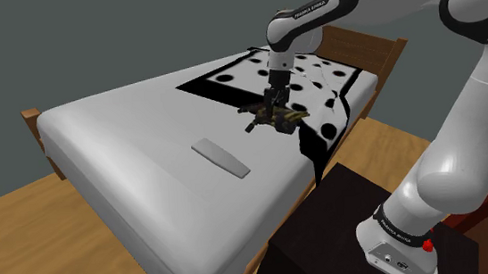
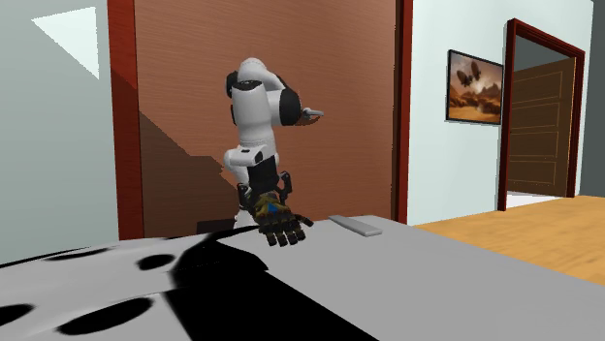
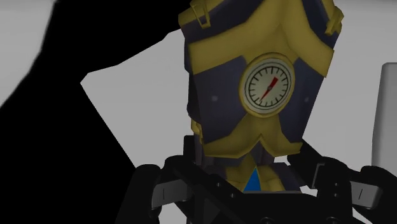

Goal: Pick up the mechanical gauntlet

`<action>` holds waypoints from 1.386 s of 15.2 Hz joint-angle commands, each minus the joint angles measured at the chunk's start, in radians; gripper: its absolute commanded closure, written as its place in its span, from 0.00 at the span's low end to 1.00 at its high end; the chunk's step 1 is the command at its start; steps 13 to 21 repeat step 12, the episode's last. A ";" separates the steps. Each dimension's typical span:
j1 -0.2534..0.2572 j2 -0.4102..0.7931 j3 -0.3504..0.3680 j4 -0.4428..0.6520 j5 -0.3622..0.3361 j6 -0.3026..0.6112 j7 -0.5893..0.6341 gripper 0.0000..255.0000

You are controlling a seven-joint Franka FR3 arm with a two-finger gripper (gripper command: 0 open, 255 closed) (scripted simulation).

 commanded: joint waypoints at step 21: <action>0.000 -0.062 -0.002 0.077 -0.016 -0.135 0.027 1.00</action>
